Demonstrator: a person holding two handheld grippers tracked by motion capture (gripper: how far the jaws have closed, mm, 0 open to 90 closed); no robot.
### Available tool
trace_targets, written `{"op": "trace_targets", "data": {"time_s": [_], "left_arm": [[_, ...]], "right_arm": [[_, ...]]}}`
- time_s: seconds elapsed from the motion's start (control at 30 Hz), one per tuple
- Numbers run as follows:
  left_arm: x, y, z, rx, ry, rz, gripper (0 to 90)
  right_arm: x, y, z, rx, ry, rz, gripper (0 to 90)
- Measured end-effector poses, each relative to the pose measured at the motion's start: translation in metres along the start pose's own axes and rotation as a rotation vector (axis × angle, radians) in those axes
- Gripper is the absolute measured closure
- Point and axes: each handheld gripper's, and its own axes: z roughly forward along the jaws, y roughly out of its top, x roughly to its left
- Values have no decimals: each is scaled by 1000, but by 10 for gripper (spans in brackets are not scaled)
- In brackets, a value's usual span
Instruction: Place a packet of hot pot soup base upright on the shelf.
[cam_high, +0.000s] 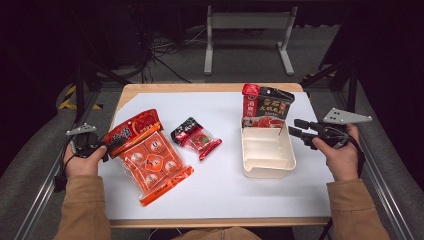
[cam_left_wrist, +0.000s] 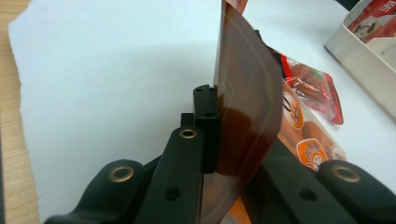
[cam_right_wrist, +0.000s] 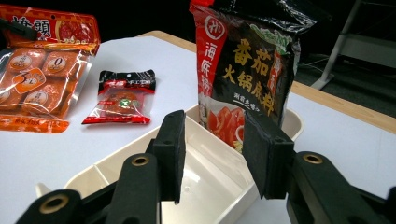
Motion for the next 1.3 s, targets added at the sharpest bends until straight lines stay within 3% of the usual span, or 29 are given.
{"op": "trace_targets", "data": {"time_s": [0.03, 0.23, 0.7, 0.9, 1.03, 1.23, 1.3], "left_arm": [[-5, 4, -5, -10, 1, 23, 897], [-28, 16, -21, -48, -38, 50, 898], [-70, 30, -40, -116, -114, 146, 899], [-95, 35, -48, -114, -129, 234, 899], [-103, 37, -51, -122, -151, 259, 899], [-128, 39, -62, -161, -176, 350, 899], [-132, 39, -63, -160, -188, 359, 899]], "right_arm": [[0, 1, -1, -3, 13, 2, 607], [1, 2, -1, -4, 23, -2, 606], [3, 4, -3, -13, 27, -10, 614], [6, 5, -2, -12, 41, -12, 627], [9, 6, -2, -15, 50, -20, 627], [14, 10, 0, -18, 65, -34, 627], [16, 10, 1, -17, 70, -38, 628]]}}
